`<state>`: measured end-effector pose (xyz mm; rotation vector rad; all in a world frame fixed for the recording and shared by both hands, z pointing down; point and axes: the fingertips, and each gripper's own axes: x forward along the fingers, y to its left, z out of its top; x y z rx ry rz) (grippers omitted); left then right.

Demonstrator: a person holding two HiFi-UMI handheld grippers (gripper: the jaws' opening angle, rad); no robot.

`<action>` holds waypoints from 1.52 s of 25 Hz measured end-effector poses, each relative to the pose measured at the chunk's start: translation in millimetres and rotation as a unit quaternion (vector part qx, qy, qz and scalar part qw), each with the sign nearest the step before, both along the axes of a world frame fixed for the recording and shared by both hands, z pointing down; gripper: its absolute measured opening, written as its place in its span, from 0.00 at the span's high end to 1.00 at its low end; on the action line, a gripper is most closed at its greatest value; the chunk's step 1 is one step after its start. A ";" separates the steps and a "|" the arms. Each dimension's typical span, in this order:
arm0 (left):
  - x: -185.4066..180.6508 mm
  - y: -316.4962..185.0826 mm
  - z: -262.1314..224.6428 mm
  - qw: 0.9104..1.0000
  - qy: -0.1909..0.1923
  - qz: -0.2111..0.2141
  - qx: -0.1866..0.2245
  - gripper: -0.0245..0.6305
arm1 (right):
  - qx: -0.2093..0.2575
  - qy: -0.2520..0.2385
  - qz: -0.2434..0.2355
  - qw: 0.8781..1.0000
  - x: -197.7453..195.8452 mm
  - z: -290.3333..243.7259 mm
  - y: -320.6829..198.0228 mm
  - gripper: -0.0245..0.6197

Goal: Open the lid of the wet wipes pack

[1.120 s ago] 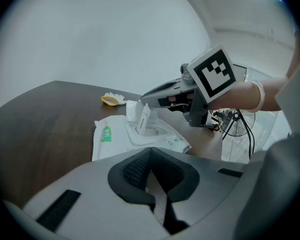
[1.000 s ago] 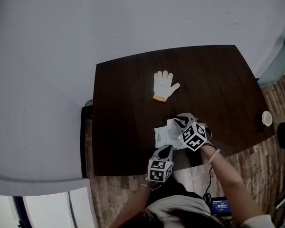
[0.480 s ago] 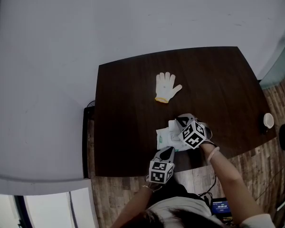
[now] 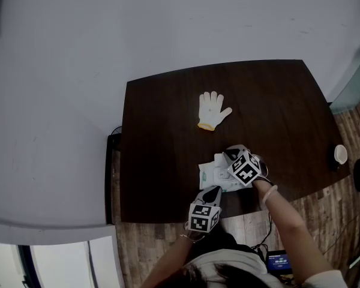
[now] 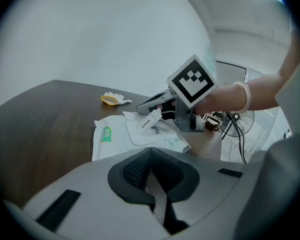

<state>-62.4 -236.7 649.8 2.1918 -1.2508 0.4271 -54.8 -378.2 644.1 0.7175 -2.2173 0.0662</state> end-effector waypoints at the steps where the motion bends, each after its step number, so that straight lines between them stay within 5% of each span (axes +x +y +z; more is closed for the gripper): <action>1: 0.0 0.4 0.0 1.000 0.002 0.001 0.000 0.93 | -0.002 -0.006 0.005 1.000 0.4 -0.8 -0.1 0.95; 13: -0.2 2.9 -17.2 1.000 0.027 -0.002 0.005 0.93 | 0.007 -0.069 0.028 0.997 1.8 -31.9 10.1 0.95; 38: -0.2 14.7 -108.6 0.993 0.020 -0.046 0.105 0.93 | 0.081 -0.169 0.060 0.981 44.7 -119.5 85.5 0.95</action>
